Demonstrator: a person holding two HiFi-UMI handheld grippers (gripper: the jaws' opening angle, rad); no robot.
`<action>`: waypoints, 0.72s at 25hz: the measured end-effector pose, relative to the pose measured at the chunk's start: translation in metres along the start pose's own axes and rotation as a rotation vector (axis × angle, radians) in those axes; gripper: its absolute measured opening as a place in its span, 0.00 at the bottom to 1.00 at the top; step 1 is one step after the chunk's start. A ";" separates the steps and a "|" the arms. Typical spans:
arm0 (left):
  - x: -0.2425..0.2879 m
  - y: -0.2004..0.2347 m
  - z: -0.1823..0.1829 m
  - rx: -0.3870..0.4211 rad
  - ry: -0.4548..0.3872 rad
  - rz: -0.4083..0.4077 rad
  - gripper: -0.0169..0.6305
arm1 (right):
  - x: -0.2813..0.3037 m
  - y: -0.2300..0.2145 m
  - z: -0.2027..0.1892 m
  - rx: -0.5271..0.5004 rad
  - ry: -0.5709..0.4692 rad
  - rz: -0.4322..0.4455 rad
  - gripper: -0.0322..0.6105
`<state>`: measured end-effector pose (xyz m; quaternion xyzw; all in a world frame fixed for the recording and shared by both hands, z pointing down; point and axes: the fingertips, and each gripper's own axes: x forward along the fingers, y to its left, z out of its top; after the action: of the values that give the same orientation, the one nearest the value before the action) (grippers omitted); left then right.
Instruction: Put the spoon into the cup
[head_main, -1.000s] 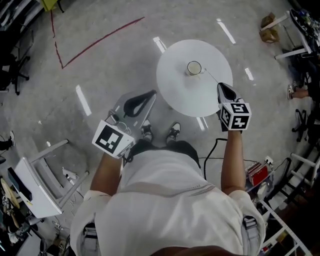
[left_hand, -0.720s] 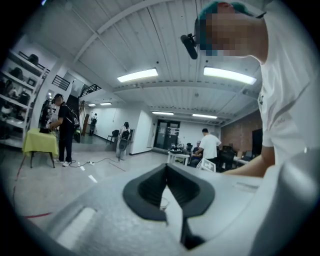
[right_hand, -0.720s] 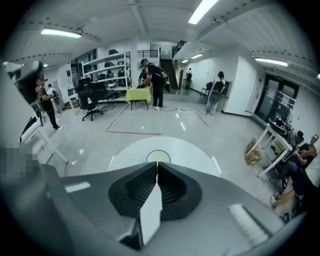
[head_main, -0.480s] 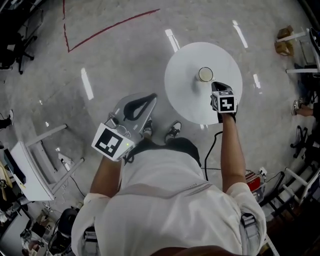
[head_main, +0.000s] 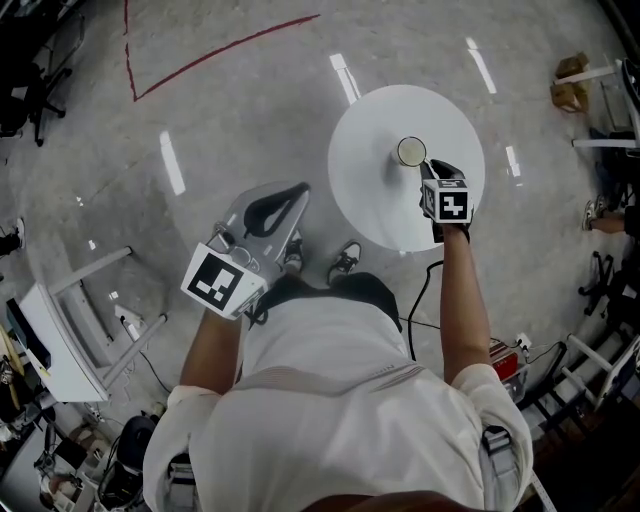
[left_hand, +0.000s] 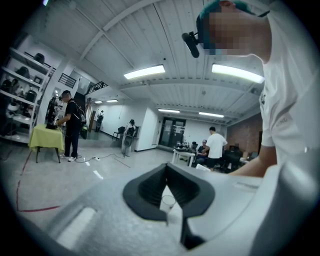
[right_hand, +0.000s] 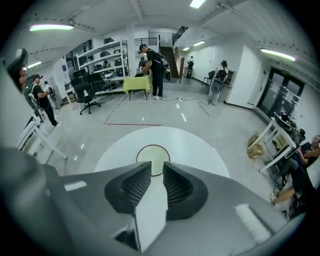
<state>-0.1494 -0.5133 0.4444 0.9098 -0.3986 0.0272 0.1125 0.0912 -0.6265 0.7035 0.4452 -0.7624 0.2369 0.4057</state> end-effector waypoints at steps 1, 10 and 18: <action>0.000 -0.001 0.001 0.001 0.000 -0.005 0.03 | -0.005 0.000 0.003 0.005 -0.017 0.000 0.18; -0.001 -0.021 0.014 0.015 -0.011 -0.076 0.03 | -0.067 0.004 0.032 0.013 -0.173 0.002 0.16; -0.005 -0.033 0.044 0.027 -0.060 -0.117 0.03 | -0.207 0.024 0.079 0.207 -0.514 -0.017 0.06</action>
<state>-0.1299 -0.4979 0.3951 0.9335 -0.3473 -0.0010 0.0895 0.0945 -0.5712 0.4880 0.5361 -0.8082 0.1894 0.1534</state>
